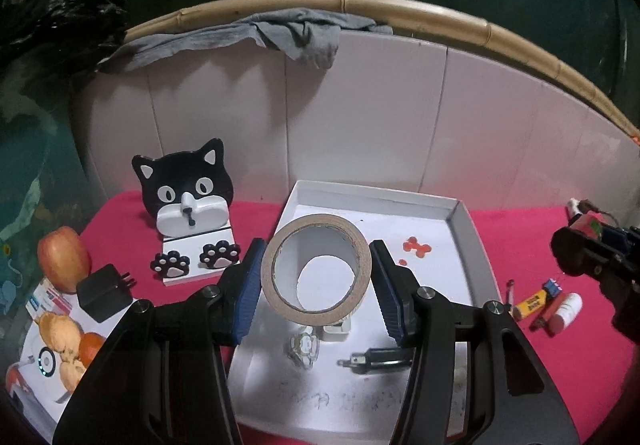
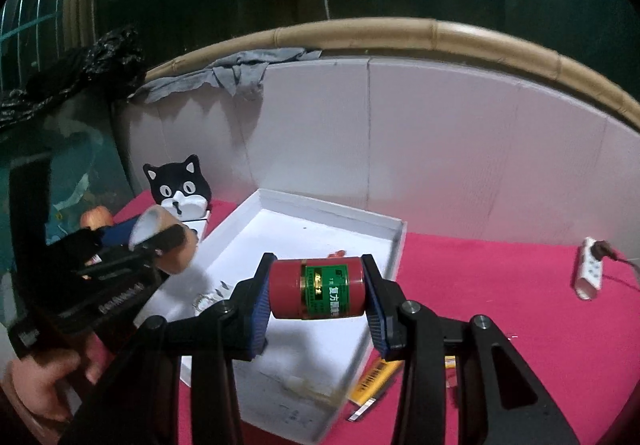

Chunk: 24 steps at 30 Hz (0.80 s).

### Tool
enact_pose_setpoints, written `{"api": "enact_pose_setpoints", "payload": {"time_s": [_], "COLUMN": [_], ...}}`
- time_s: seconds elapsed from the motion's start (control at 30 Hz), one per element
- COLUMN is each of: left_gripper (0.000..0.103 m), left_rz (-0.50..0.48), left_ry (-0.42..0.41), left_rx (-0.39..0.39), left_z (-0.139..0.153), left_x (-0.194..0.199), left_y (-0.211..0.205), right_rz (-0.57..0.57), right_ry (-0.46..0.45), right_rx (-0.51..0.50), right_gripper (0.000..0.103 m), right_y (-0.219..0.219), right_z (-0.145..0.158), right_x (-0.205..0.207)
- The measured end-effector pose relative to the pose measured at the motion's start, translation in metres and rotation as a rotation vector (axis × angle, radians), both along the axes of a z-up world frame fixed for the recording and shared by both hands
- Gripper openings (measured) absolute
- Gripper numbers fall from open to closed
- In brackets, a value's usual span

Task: Organize rigid objects
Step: 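Carry the tape roll and the can over the white tray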

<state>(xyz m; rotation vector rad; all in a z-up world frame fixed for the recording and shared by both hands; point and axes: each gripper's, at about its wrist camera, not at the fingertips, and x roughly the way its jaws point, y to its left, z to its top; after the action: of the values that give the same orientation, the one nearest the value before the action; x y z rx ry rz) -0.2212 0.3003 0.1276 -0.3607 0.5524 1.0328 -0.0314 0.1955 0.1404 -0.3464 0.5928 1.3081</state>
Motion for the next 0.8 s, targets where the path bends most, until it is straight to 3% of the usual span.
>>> {"api": "enact_pose_setpoints", "payload": {"time_s": [0.47,0.8], "left_gripper": [0.052,0.052], "left_rz": [0.006,0.006], "left_ry": [0.080,0.105], "left_rx": [-0.042,-0.075], "left_z": [-0.025,-0.040], "left_x": [0.036,0.047], "left_y": [0.030,0.044], "right_rz": [0.021,0.037], "right_ry": [0.056,0.065], "right_rx": [-0.124,-0.157], "right_gripper": [0.041,0.041], "right_y": [0.043,0.055], "right_z": [-0.051,-0.070], "right_x": [-0.005,-0.008]}}
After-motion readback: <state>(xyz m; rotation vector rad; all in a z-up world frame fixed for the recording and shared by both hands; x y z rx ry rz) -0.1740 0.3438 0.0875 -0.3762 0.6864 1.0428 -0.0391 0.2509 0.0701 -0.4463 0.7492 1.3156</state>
